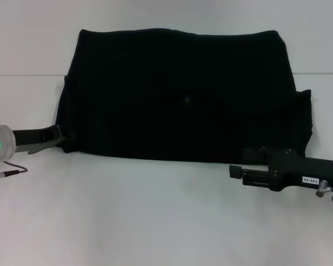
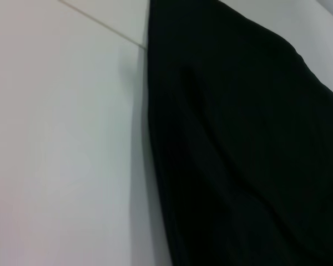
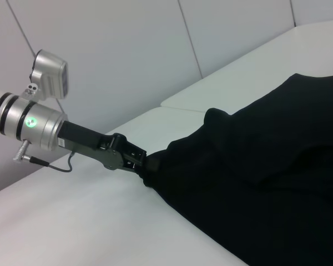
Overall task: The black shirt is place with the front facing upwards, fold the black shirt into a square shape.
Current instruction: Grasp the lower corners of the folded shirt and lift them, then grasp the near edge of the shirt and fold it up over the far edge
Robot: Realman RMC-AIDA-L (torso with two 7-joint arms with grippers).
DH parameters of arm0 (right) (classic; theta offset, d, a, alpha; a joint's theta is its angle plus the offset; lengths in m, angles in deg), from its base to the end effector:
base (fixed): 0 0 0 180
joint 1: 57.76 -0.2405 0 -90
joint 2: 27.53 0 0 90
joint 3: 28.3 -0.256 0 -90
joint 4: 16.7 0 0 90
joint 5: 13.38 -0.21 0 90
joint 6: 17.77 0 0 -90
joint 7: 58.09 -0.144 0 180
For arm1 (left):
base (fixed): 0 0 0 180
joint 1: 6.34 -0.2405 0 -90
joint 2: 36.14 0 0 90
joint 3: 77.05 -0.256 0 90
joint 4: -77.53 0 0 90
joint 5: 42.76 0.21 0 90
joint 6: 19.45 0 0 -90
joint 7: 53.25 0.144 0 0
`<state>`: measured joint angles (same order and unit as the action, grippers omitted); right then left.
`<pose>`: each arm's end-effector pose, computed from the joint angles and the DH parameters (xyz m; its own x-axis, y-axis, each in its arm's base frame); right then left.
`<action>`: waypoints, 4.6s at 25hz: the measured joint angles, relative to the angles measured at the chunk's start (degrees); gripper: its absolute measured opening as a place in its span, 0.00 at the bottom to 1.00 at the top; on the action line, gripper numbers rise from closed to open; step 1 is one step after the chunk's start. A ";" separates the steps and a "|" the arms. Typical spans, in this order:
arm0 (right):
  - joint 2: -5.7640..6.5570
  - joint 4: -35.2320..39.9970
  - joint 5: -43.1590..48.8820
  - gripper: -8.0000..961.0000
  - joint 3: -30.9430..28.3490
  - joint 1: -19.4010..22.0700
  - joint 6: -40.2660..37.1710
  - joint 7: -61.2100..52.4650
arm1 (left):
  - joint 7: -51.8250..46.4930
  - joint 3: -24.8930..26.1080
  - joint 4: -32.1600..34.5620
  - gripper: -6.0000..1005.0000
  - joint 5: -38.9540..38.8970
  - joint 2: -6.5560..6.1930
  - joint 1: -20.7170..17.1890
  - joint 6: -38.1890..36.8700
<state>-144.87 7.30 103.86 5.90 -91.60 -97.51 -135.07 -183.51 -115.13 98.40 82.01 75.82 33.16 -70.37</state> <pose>0.2822 0.3394 -0.0241 0.7273 -0.4551 -0.5137 -0.5984 -0.7871 -0.1498 -0.3304 0.4041 0.0134 0.1139 0.7932 0.5982 0.9846 -0.0096 -0.1748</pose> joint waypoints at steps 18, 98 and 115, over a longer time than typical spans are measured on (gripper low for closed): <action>10.79 10.49 17.61 0.83 0.67 -3.63 -0.08 -53.70 | 0.36 0.21 3.02 0.05 -0.38 -0.51 -0.86 -3.04; 10.44 9.15 33.00 0.07 -6.40 -7.73 -20.63 -46.42 | -3.92 22.01 8.58 0.06 14.33 -5.91 -6.69 -45.95; 8.19 -0.07 5.00 0.07 -18.92 -6.51 4.29 -46.72 | 8.03 29.71 3.57 0.06 -5.93 1.44 -1.50 -13.26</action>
<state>-136.68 7.23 108.87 -13.02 -98.11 -93.22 -181.79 -175.48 -85.42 101.96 76.08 77.27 31.66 -83.62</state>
